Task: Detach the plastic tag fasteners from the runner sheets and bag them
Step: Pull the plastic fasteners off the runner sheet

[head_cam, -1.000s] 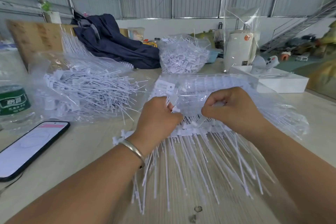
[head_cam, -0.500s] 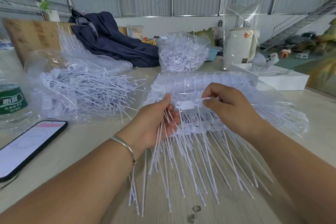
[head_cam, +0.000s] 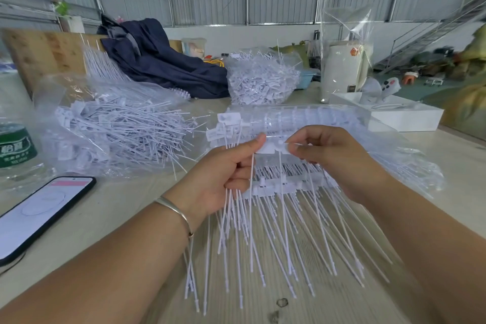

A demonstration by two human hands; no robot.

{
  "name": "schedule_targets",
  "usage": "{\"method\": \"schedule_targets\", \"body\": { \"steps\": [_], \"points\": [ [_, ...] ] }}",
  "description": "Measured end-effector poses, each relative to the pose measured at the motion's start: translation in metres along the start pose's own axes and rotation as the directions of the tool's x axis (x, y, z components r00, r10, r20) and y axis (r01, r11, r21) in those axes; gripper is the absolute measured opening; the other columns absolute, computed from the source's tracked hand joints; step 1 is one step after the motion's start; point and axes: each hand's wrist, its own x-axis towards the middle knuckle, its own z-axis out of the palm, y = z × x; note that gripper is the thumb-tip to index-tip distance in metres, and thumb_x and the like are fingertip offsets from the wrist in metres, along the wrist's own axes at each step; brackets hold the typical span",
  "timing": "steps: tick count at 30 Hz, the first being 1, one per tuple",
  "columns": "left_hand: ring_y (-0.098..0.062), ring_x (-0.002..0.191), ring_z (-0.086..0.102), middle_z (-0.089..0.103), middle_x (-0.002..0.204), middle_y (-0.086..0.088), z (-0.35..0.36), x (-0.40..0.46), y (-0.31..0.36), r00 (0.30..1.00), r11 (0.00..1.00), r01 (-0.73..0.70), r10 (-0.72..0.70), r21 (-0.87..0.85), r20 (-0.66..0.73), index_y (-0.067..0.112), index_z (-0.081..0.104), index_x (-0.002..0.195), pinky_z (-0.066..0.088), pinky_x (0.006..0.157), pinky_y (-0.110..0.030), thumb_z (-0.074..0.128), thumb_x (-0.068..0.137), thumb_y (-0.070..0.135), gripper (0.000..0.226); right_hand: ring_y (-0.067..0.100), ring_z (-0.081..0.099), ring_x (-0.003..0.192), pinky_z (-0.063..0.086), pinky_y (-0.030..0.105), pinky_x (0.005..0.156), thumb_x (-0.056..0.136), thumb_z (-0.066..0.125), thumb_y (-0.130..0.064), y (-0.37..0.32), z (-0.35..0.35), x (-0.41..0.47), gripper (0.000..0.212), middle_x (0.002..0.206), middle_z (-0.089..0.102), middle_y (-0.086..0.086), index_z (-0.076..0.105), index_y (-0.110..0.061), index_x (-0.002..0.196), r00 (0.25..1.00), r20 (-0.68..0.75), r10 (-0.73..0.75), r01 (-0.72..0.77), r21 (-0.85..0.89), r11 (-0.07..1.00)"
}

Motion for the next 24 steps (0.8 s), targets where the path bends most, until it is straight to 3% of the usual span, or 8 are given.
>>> {"method": "schedule_targets", "body": {
  "steps": [3,6,9,15,17,19,21,24],
  "points": [
    [-0.006,0.043,0.018,0.023,0.062,0.005,-0.001,0.001,-0.003,0.999,0.998,-0.037,0.038,0.042,-0.032,0.020,0.053,0.069,0.015,0.033,-0.016,0.077,0.070,0.025,0.024,0.009,0.057,0.071,0.044,0.025,0.077,0.087,0.070,-0.015,0.000,0.000,-0.001,0.006,0.072,0.060,0.007,0.071,-0.011,0.082,1.000,0.010,-0.019,0.019,-0.017,1.000],
    [-0.005,0.041,0.016,0.019,0.062,0.006,-0.003,0.001,-0.001,0.998,0.998,-0.055,0.055,-0.011,-0.002,0.022,0.046,0.064,0.014,0.033,-0.016,0.074,0.071,0.023,0.030,0.019,0.052,0.073,0.044,0.028,0.077,0.080,0.074,-0.035,-0.001,-0.001,-0.001,0.038,0.080,0.056,0.028,0.065,0.002,0.079,1.000,-0.004,-0.006,0.006,-0.078,0.997],
    [-0.003,0.038,0.016,0.020,0.059,0.008,-0.003,-0.001,0.002,0.996,0.993,-0.052,0.060,-0.108,0.069,0.023,0.045,0.059,0.015,0.030,-0.014,0.073,0.070,0.023,0.030,0.016,0.045,0.064,0.039,0.018,0.064,0.065,0.075,-0.053,-0.006,-0.003,-0.002,0.060,0.064,0.048,0.012,0.056,0.003,0.069,0.999,-0.034,0.027,-0.029,-0.074,0.997],
    [-0.003,0.035,0.018,0.020,0.055,0.009,0.005,-0.008,0.000,0.942,0.952,0.046,0.060,-0.304,0.330,0.020,0.046,0.065,0.017,0.029,-0.012,0.066,0.083,0.020,0.026,0.020,0.035,0.066,0.028,0.036,0.076,0.066,0.078,-0.047,-0.013,0.002,-0.004,0.048,0.061,0.039,0.005,0.046,-0.012,0.058,0.995,0.091,0.027,-0.044,0.197,0.979],
    [-0.004,0.037,0.015,0.025,0.051,0.009,0.014,-0.012,-0.004,0.883,0.918,0.147,0.046,-0.369,0.467,0.015,0.056,0.068,0.018,0.029,-0.011,0.071,0.081,0.021,0.021,0.024,0.048,0.070,0.038,0.044,0.084,0.067,0.078,-0.048,-0.011,0.007,-0.007,0.037,0.068,0.055,0.005,0.060,-0.015,0.066,0.976,0.217,0.016,-0.084,0.307,0.948],
    [-0.004,0.038,0.015,0.026,0.052,0.008,0.022,-0.014,-0.007,0.812,0.899,0.205,0.065,-0.387,0.581,0.011,0.065,0.075,0.020,0.030,-0.011,0.079,0.075,0.021,0.017,0.034,0.062,0.091,0.043,0.048,0.098,0.063,0.079,-0.058,-0.007,0.012,-0.010,0.054,0.095,0.071,0.017,0.071,-0.011,0.089,0.942,0.336,0.020,-0.142,0.344,0.928],
    [-0.004,0.039,0.017,0.032,0.052,0.007,0.026,-0.014,-0.006,0.778,0.903,0.214,0.073,-0.372,0.625,0.010,0.065,0.081,0.019,0.030,-0.011,0.082,0.073,0.022,0.022,0.035,0.061,0.100,0.043,0.042,0.093,0.057,0.078,-0.067,-0.005,0.014,-0.012,0.069,0.104,0.073,0.017,0.073,-0.011,0.098,0.930,0.367,0.013,-0.148,0.343,0.928],
    [-0.004,0.041,0.019,0.038,0.056,0.007,0.022,-0.013,-0.001,0.830,0.930,0.160,0.055,-0.330,0.555,0.006,0.060,0.096,0.015,0.032,-0.012,0.079,0.074,0.024,0.034,0.039,0.060,0.085,0.046,0.031,0.078,0.054,0.077,-0.071,-0.008,0.016,-0.010,0.091,0.100,0.069,0.028,0.065,0.005,0.102,0.968,0.250,0.013,-0.086,0.286,0.954]
  ]
}}
